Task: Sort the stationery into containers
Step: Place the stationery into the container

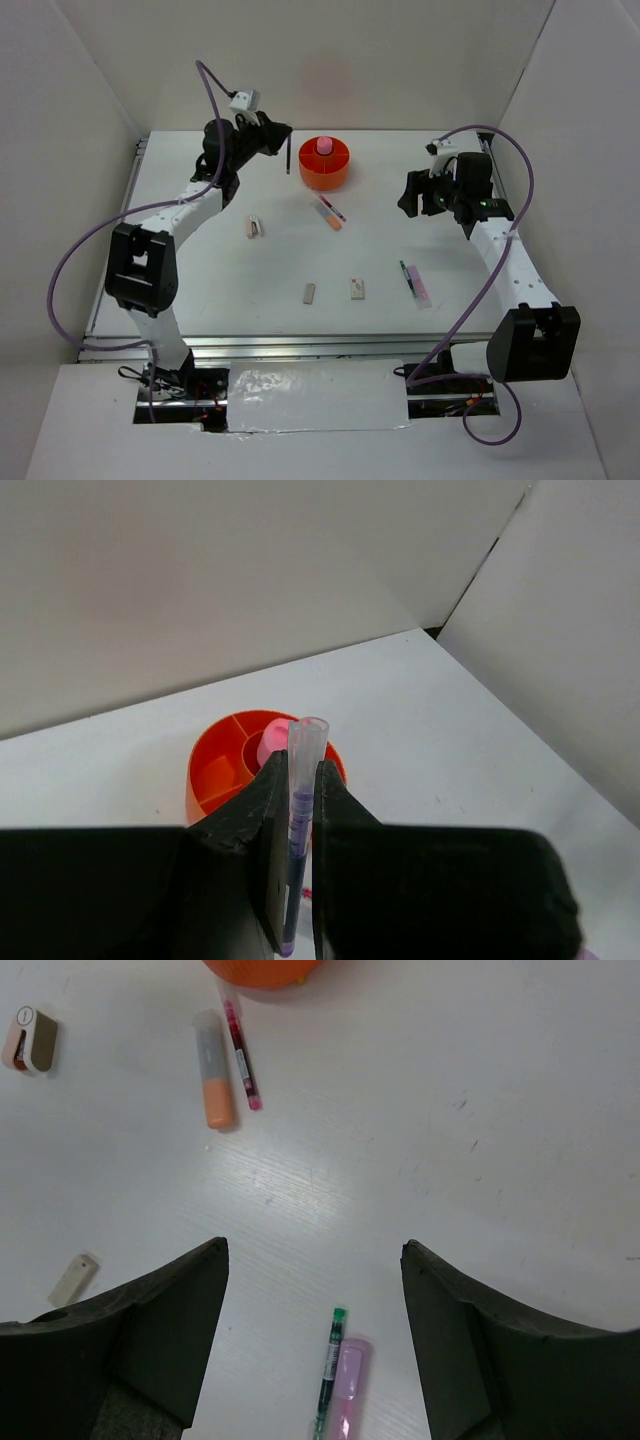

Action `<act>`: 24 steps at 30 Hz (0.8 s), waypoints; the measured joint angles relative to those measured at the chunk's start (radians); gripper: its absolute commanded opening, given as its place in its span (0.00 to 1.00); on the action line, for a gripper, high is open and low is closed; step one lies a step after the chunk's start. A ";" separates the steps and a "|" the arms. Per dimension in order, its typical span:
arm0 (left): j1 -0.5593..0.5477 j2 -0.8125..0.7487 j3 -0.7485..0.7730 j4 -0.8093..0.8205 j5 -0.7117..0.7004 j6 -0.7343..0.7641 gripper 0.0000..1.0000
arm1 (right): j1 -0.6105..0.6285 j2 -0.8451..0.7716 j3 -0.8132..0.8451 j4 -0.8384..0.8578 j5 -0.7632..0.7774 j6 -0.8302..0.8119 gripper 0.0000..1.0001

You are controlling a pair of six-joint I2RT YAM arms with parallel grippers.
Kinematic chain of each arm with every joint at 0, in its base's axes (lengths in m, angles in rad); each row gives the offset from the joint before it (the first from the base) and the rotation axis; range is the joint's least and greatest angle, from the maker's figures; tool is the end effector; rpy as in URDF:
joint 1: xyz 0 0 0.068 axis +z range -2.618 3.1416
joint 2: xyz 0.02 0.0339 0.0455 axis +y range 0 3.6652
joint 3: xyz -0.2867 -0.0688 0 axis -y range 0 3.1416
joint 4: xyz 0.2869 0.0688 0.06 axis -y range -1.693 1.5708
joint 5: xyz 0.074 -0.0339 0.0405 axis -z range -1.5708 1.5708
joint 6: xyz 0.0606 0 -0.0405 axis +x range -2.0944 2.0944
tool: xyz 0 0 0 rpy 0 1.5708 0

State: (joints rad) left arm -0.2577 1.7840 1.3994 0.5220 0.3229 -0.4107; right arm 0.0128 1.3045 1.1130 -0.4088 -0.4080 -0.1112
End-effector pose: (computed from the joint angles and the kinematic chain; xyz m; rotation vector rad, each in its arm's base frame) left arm 0.4780 -0.1459 0.3597 0.1608 1.4789 -0.7755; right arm 0.3443 0.0285 0.3212 -0.3634 2.1090 0.3844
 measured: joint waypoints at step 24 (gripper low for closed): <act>-0.025 0.572 0.551 0.250 -0.059 0.080 0.00 | 0.000 0.043 0.047 -0.026 0.011 -0.012 0.76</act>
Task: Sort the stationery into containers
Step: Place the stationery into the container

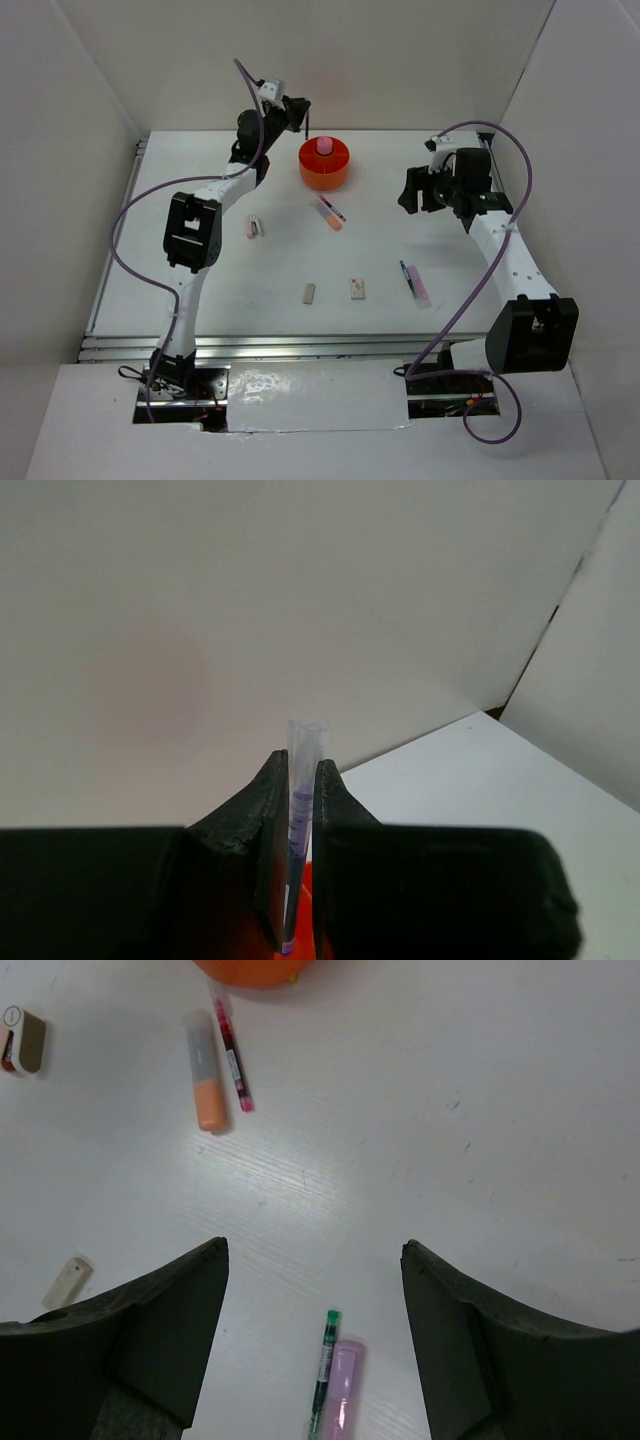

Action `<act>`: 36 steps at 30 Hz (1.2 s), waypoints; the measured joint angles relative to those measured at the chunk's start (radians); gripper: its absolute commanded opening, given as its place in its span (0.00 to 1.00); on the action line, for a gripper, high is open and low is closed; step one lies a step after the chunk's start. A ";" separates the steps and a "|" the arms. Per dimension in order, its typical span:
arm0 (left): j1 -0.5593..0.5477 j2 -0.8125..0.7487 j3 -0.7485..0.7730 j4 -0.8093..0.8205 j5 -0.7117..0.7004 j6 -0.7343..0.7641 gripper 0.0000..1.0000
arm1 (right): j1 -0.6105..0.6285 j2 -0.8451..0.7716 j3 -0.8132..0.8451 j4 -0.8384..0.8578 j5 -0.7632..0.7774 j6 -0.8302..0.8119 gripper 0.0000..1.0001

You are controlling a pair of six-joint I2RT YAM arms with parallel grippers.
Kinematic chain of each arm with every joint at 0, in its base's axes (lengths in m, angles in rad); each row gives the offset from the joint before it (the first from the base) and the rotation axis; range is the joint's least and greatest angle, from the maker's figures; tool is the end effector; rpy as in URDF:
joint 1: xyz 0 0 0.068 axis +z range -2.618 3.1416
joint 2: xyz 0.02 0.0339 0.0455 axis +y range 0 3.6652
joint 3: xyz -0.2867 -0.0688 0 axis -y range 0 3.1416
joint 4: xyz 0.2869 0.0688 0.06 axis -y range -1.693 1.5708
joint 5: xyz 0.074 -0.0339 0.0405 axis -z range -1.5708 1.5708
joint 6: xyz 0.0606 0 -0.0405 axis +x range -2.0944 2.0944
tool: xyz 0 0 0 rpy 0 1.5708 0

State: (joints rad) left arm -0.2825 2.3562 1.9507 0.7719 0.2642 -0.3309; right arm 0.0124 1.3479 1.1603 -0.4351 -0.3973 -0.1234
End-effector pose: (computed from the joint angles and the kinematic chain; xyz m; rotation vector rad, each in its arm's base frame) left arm 0.6042 -0.1919 0.3057 0.2070 1.2296 -0.6928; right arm 0.3549 0.0279 0.3228 -0.3675 2.1303 0.3710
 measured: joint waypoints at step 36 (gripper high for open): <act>0.001 0.074 -0.079 0.018 0.043 0.038 0.45 | 0.011 0.058 0.001 0.001 0.000 0.023 0.72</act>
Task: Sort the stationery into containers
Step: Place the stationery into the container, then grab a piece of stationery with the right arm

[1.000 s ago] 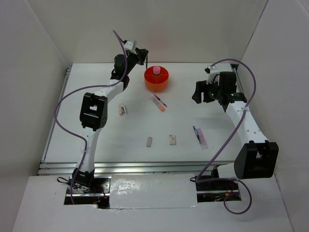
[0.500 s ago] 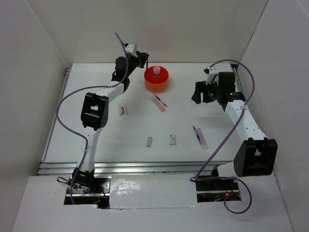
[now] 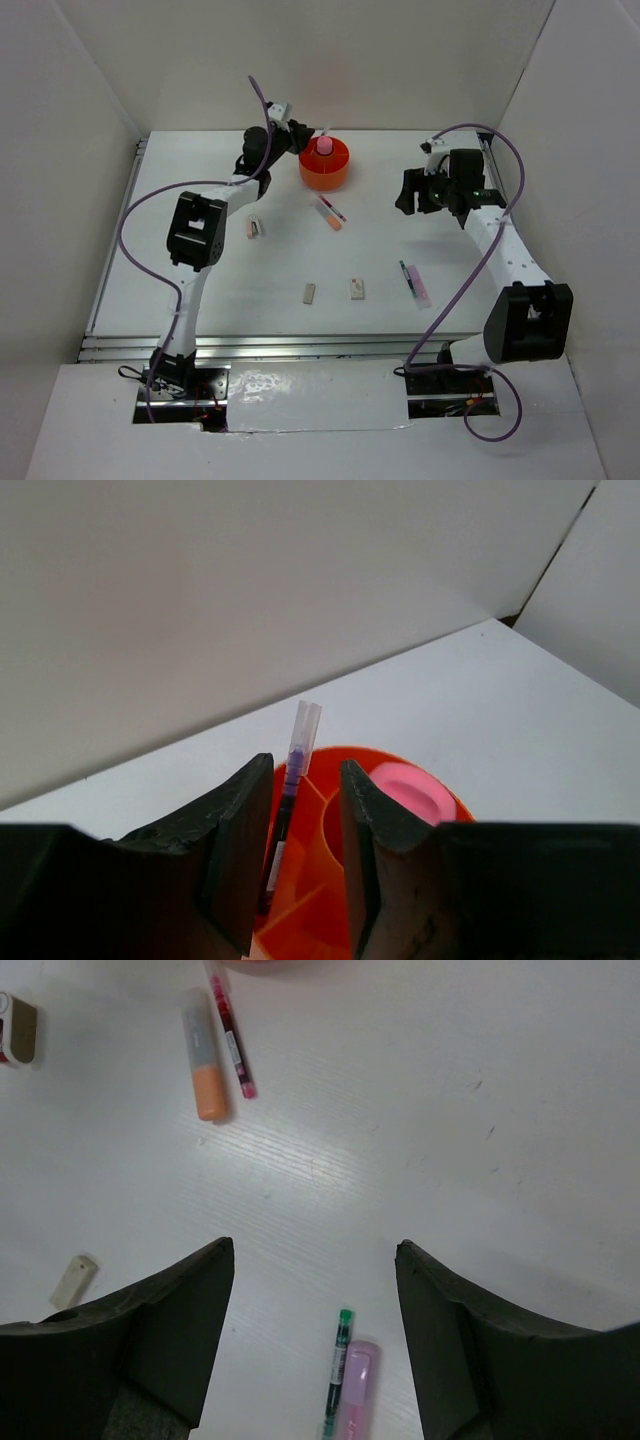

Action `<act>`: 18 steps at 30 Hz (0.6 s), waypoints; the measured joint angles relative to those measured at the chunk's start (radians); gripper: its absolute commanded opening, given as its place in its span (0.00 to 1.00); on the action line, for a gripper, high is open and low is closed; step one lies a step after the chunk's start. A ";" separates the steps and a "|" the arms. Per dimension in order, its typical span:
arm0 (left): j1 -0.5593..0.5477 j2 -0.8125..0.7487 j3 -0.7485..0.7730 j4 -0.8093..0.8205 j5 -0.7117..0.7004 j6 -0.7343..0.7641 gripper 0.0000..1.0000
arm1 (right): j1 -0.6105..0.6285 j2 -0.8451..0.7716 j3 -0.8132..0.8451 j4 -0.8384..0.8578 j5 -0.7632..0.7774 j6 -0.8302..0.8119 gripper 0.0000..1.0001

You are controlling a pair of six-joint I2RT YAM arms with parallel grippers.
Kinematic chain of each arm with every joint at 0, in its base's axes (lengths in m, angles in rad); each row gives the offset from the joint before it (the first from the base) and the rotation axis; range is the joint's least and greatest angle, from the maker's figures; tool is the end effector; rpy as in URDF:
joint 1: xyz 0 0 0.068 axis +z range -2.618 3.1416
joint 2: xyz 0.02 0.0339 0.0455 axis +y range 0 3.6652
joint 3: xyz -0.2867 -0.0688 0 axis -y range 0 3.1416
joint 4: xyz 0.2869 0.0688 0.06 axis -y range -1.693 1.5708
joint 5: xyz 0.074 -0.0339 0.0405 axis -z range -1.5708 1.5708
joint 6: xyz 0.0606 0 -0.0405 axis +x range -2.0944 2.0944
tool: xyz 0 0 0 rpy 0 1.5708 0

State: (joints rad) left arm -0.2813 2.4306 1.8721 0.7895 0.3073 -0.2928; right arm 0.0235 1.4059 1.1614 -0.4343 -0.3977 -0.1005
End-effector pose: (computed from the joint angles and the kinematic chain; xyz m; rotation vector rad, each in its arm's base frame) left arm 0.6103 -0.1954 0.2296 0.2578 1.3599 -0.6873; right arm 0.3663 0.0321 0.3035 -0.3490 2.1898 0.4038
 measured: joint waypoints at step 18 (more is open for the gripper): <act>0.205 -0.846 -0.558 -0.246 0.103 0.047 0.51 | 0.332 0.429 0.182 0.027 0.140 0.210 0.51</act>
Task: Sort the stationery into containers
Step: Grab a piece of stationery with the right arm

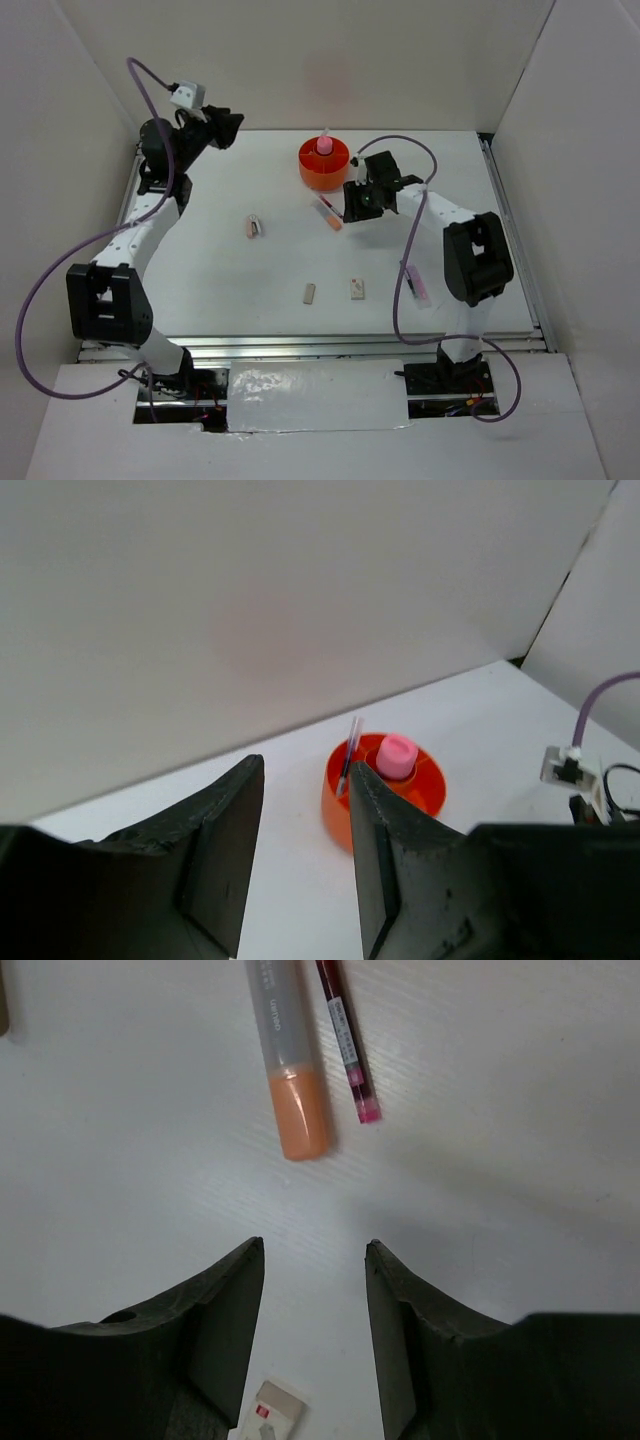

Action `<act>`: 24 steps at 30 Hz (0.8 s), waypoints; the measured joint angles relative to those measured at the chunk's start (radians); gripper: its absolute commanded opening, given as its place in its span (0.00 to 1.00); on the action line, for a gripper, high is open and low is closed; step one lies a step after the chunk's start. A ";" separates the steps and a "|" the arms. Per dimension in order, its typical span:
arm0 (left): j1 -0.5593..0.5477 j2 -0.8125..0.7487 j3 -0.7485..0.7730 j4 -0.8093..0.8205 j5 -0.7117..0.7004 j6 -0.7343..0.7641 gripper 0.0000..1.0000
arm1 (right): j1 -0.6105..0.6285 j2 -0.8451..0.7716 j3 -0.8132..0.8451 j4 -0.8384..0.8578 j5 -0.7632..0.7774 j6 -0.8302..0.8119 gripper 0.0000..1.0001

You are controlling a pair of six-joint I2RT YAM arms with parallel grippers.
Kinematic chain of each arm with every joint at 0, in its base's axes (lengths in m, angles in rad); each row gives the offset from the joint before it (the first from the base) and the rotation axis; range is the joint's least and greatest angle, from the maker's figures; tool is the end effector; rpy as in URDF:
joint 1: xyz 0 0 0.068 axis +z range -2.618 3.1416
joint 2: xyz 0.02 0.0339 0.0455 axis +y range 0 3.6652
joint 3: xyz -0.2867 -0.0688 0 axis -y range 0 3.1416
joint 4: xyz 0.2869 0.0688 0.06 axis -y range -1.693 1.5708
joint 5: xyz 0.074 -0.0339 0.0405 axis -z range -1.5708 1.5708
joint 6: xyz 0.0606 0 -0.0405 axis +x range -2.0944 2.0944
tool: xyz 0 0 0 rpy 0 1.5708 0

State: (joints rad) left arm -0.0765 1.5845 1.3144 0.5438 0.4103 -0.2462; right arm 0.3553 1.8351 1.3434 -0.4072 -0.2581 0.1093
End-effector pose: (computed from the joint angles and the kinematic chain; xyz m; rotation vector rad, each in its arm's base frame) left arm 0.4380 -0.0578 0.4165 0.2440 1.3176 -0.5393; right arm 0.4246 0.1741 0.2039 -0.4187 2.4647 0.5162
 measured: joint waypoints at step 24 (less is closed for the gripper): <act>0.105 -0.088 -0.187 -0.164 0.060 -0.021 0.51 | 0.096 0.328 0.327 -0.101 0.278 -0.062 0.43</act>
State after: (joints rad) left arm 0.0284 1.4963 1.1275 0.3798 0.4702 -0.2668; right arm 0.4511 2.1632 1.6707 -0.5083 0.0196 0.0471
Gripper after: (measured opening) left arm 0.512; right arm 0.432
